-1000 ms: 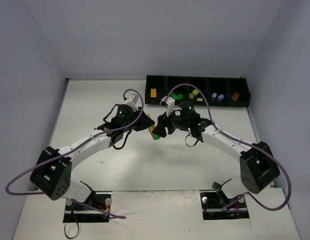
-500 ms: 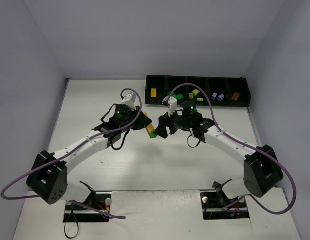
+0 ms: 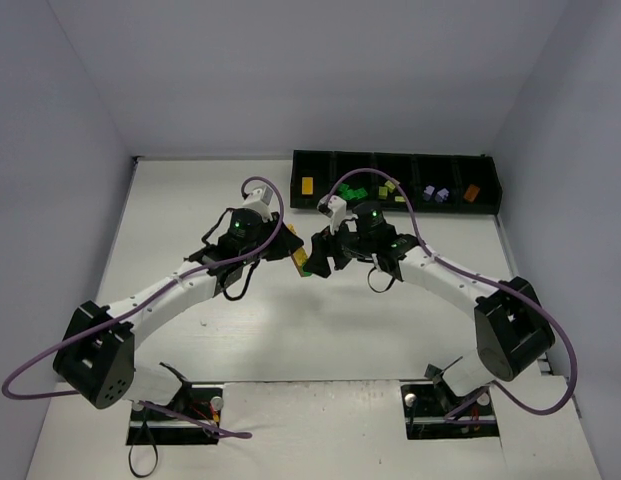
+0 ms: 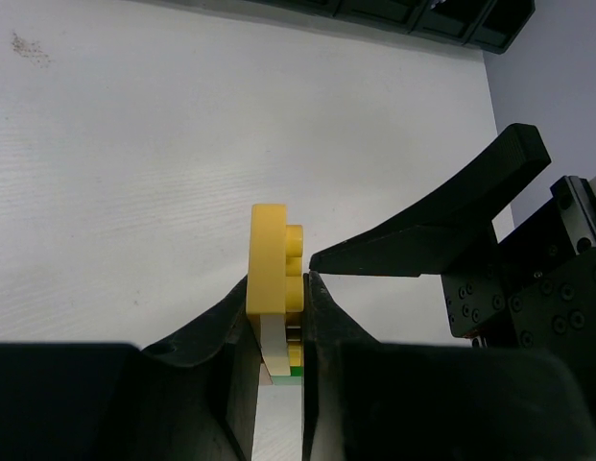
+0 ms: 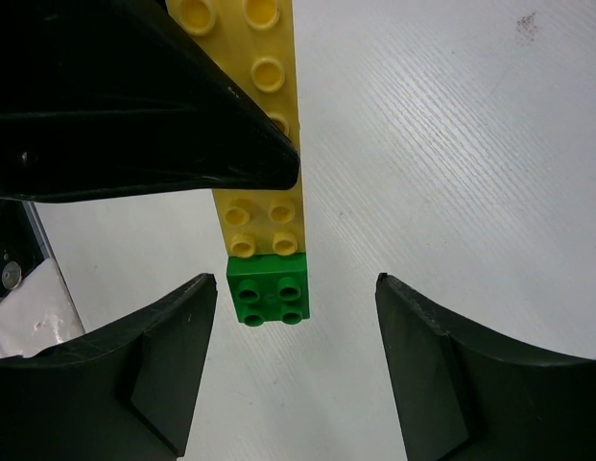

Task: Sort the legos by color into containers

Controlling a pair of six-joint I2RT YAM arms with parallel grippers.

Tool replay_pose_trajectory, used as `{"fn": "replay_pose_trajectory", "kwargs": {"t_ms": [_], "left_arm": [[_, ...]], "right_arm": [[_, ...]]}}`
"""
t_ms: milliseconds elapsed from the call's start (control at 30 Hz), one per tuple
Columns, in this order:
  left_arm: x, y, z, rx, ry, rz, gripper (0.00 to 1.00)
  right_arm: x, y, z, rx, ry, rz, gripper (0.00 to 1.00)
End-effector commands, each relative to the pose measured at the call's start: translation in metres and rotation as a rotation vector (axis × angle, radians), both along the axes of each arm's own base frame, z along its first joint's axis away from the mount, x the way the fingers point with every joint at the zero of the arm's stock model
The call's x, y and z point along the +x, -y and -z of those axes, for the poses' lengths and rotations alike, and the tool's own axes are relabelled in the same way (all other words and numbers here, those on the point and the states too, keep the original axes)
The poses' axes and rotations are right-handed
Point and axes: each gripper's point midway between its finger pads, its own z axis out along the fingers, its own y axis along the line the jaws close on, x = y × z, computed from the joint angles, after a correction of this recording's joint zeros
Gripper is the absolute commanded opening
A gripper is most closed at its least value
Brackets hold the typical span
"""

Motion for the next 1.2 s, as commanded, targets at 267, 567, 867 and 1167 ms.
{"fn": "replay_pose_trajectory", "kwargs": {"t_ms": [267,567,867,1167], "left_arm": [[0.008,0.000,-0.042,-0.050,0.107,-0.022,0.00],[0.012,-0.004,-0.046,-0.035,0.128,-0.041,0.00],[0.009,-0.003,-0.044,-0.031,0.123,-0.035,0.00],[0.007,-0.003,-0.042,-0.026,0.121,-0.034,0.00]], "right_arm": [[0.005,-0.022,-0.029,0.070,0.058,-0.058,0.56],[0.003,-0.024,-0.024,0.066,0.040,-0.060,0.53],[0.004,-0.028,-0.019,0.056,0.031,-0.060,0.49],[0.005,-0.031,-0.020,0.054,0.037,-0.061,0.41]]}}
